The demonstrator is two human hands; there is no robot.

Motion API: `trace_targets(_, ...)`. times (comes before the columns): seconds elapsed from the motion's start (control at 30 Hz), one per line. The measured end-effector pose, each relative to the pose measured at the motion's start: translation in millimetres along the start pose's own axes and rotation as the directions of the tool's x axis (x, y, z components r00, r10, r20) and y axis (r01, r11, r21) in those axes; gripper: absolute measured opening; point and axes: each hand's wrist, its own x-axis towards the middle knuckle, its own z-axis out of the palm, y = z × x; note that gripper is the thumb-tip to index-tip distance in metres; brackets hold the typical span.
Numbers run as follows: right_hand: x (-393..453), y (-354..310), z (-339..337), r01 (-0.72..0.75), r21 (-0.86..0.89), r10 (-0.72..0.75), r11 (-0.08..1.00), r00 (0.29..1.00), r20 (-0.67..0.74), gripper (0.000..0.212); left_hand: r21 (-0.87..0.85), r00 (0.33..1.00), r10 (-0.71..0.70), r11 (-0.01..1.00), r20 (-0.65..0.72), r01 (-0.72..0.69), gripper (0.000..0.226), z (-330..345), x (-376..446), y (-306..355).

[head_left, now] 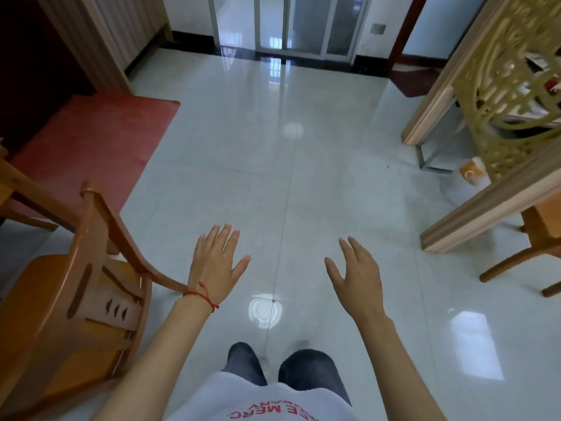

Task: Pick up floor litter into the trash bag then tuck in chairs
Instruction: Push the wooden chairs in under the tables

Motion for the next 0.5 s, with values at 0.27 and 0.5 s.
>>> trace_targets(0.27, 122, -6, -3, 0.157, 0.054, -0.162, 0.986, 0.982, 0.093, 0.052, -0.031, 0.976, -0.209, 0.978, -0.055, 0.208, 0.067, -4, 63, 5)
trace_targets(0.5, 208, -30, -4, 0.398, 0.105, -0.411, 0.912, 0.87, 0.273, 0.052, -0.08, 0.877, -0.468, 0.883, -0.105, 0.462, 0.069, -7, 91, 26)
